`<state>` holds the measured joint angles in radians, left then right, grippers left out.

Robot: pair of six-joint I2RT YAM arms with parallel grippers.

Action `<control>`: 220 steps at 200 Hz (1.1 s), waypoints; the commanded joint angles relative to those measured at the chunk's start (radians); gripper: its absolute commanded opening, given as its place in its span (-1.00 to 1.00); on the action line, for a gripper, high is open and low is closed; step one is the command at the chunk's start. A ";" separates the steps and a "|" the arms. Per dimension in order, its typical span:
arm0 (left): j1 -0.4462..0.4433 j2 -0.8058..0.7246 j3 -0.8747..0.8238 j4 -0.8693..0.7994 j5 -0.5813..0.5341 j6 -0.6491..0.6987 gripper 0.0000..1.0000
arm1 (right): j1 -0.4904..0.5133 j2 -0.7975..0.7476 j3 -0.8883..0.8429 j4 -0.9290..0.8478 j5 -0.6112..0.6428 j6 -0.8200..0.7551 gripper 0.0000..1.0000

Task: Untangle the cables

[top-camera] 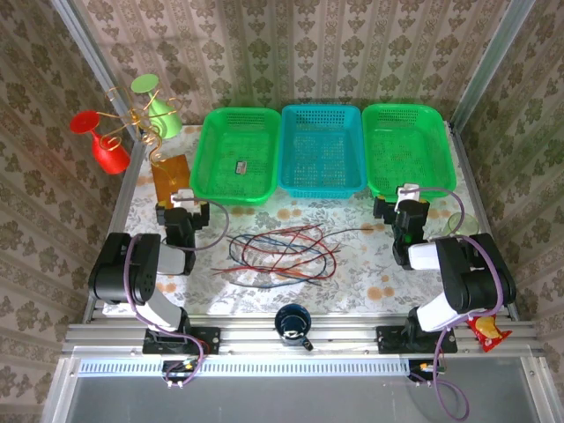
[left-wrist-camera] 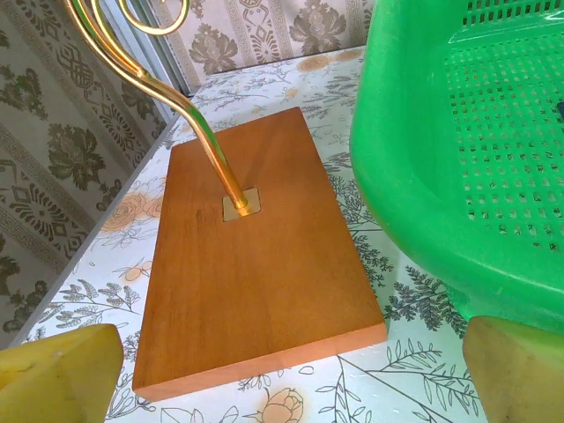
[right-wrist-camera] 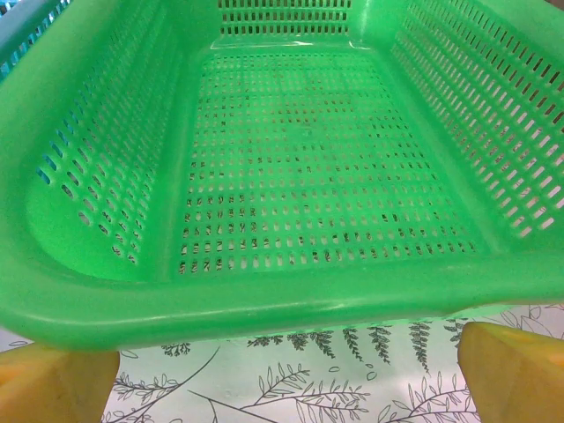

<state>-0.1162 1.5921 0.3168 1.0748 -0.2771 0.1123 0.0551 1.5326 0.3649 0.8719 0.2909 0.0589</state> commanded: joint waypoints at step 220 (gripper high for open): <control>0.016 -0.027 0.028 -0.046 -0.002 -0.031 1.00 | 0.002 -0.004 0.014 0.035 -0.001 0.011 1.00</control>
<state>-0.0963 1.5902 0.3386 1.0199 -0.2737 0.0971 0.0551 1.5322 0.3649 0.8719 0.2909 0.0589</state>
